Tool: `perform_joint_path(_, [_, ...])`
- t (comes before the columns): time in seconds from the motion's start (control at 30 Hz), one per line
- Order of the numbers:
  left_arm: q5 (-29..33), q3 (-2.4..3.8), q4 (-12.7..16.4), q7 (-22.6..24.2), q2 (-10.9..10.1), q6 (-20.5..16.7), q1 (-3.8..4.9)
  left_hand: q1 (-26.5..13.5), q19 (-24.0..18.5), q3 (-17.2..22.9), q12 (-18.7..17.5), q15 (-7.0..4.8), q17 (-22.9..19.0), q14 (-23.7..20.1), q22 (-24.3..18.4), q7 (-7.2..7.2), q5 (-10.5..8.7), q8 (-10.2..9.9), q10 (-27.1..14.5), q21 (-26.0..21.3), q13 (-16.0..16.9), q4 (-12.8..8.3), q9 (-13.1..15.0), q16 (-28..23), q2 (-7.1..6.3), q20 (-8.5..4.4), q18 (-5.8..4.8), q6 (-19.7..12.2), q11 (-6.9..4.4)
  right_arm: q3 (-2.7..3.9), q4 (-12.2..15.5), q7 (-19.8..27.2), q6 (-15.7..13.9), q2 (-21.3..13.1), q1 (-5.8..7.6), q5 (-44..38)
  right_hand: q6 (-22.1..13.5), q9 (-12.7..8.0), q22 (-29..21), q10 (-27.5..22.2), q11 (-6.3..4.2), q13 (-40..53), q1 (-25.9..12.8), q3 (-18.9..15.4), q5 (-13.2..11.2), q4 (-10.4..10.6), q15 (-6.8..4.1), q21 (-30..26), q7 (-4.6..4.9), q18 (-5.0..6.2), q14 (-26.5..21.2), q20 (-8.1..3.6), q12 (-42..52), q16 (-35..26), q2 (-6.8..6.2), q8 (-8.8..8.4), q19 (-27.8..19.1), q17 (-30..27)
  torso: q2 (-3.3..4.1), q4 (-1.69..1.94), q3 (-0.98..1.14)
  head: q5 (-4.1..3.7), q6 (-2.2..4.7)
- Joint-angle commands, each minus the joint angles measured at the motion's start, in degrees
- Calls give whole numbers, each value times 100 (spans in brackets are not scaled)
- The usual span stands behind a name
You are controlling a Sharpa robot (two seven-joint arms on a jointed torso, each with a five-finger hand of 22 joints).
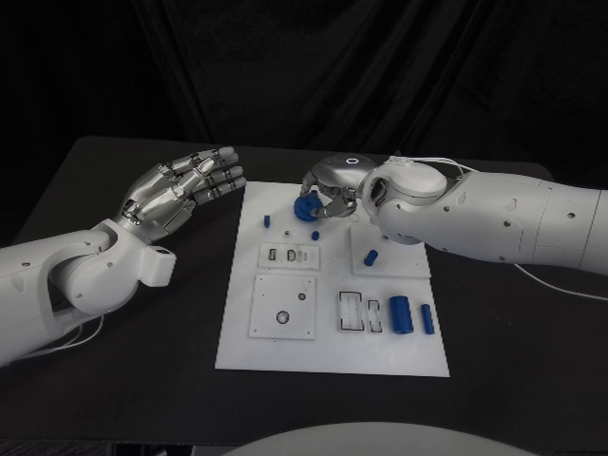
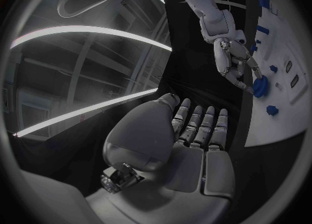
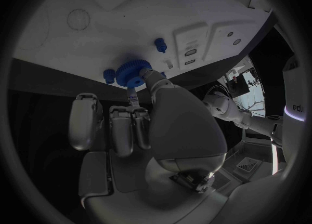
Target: Assemble the parts on the task board
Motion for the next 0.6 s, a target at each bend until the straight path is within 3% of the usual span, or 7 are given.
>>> perform_joint_path(0.03, [-16, 4, 4, 354, 10, 96, -11, -43, 43, 26, 25, 29, 5, -11, -9, 36, 13, 0, -13, 28, 8, 2, 0, 32, 7, 8, -53, -13, 36, 1, -8, -14, 112, 6, -23, -31, -96, 1397, 608, 598, 42, 1510, -27, 80, -24, 7, 31, -65, 10, 39, 564, 15, 16, -28, -62, -226, -47, 1464, 1, -2, 1, 0, -6])
perform_joint_path(0.33, [-16, 4, -4, 343, 7, 104, -15, -43, 43, 26, 25, 29, 5, -11, -9, 36, 13, 0, -13, 28, 8, 2, 0, 32, 7, 8, -53, -13, 36, 1, -14, -89, 162, -24, -29, -31, -261, 1047, 518, 598, 44, 1510, -10, 256, 4, -29, 35, -276, 39, 83, 519, 18, 16, -134, -154, -711, -147, 1360, -3, -12, -1, 29, -19])
perform_joint_path(0.6, [-16, 4, -11, 350, 12, 110, -23, -46, 41, 45, 22, 33, 4, -16, -11, 39, 16, -4, -17, 27, 7, -3, -1, 32, 5, 7, -60, -21, 40, 1, -27, -139, 177, -44, -34, -31, -371, 904, 472, 482, 51, 1417, 3, 331, 44, -61, 41, -386, 52, 105, 483, 22, -51, -219, -165, -885, -198, 1279, -4, -6, -2, 22, -12])
